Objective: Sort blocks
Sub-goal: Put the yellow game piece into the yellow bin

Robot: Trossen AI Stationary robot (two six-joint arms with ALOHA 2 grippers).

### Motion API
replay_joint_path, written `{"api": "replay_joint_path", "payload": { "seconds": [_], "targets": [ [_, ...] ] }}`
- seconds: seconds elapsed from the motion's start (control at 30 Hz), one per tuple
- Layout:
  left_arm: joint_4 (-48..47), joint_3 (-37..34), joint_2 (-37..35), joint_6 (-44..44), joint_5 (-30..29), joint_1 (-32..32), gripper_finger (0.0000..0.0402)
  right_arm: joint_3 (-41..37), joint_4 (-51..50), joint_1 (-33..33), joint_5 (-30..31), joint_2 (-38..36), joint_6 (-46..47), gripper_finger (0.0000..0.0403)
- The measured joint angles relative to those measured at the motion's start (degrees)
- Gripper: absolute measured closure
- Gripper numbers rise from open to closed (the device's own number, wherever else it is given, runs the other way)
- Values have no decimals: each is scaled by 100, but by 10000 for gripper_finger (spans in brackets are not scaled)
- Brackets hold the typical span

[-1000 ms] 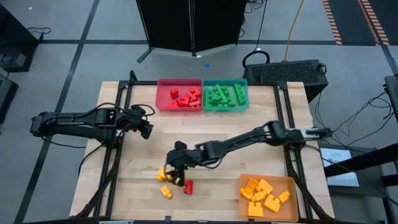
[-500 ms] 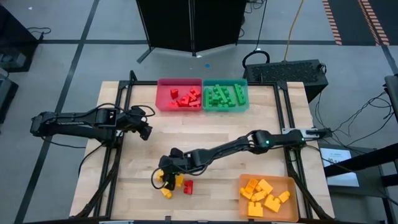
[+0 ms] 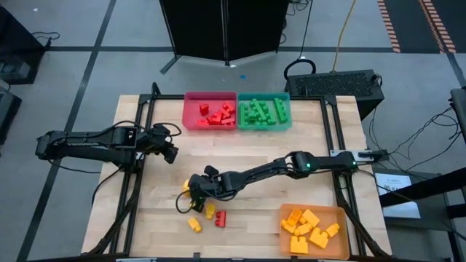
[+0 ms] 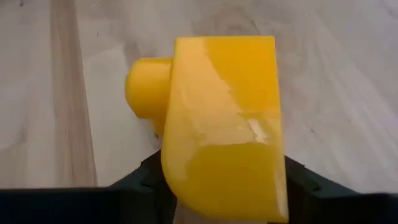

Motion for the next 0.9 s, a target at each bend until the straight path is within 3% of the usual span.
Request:
{"api": "replay_joint_path", "payload": {
  "seconds": [0.33,0.57,0.73,0.9],
  "targets": [
    [0,0,-2,4,5,-1,249,-4,-945,-6,-78,-662,51,255],
    [2,0,-2,4,45,-2,249,2,-3839,317,-16,-1663,295,255],
    [20,0,-1,1,131,0,249,-2,-6419,1092,-48,-2121,1530,255],
    [19,0,0,0,146,0,249,-729,-6124,2209,-596,-2688,3314,255]
  ]
}}
